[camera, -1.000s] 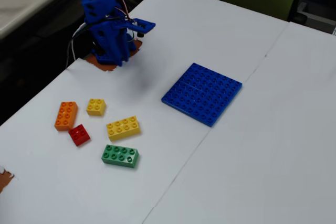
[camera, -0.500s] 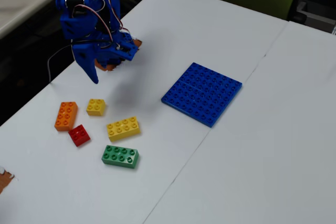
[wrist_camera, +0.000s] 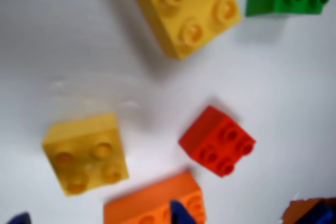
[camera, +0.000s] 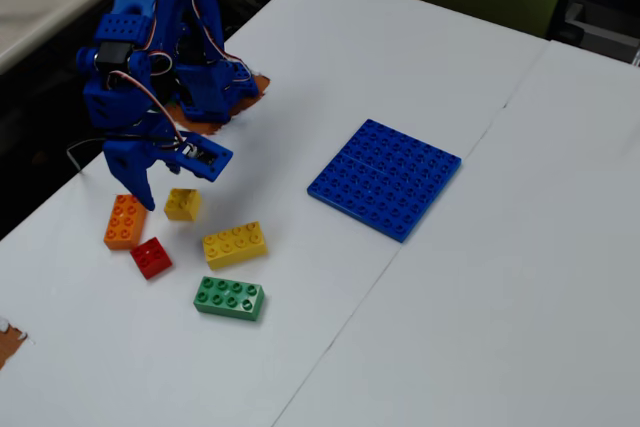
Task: Pick up the 2x2 yellow block and go up the 8x8 blue block.
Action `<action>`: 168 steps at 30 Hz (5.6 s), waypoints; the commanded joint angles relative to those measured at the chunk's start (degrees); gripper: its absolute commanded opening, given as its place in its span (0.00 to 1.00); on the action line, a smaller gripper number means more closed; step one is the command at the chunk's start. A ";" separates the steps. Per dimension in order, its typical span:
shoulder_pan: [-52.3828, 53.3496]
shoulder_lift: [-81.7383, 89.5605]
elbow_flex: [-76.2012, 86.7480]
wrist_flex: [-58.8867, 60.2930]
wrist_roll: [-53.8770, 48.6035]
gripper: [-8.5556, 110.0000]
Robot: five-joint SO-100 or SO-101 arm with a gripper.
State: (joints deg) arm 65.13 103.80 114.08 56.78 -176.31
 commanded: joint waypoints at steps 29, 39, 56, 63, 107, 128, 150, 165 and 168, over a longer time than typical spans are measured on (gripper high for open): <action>-4.04 -11.07 1.58 -6.33 -15.47 0.09; -7.56 3.08 2.02 5.19 8.09 0.07; -55.99 36.12 -16.08 34.80 80.68 0.07; -64.34 38.67 -16.87 22.85 90.53 0.07; -60.47 -31.55 -72.51 43.24 81.47 0.07; -66.18 -41.04 -82.18 43.24 78.57 0.07; -64.86 -40.34 -80.16 43.51 83.58 0.07; -64.42 -38.94 -77.78 43.51 83.50 0.07; -64.42 -38.94 -77.78 43.51 83.50 0.07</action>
State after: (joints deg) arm 0.35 62.05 36.30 99.76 -92.64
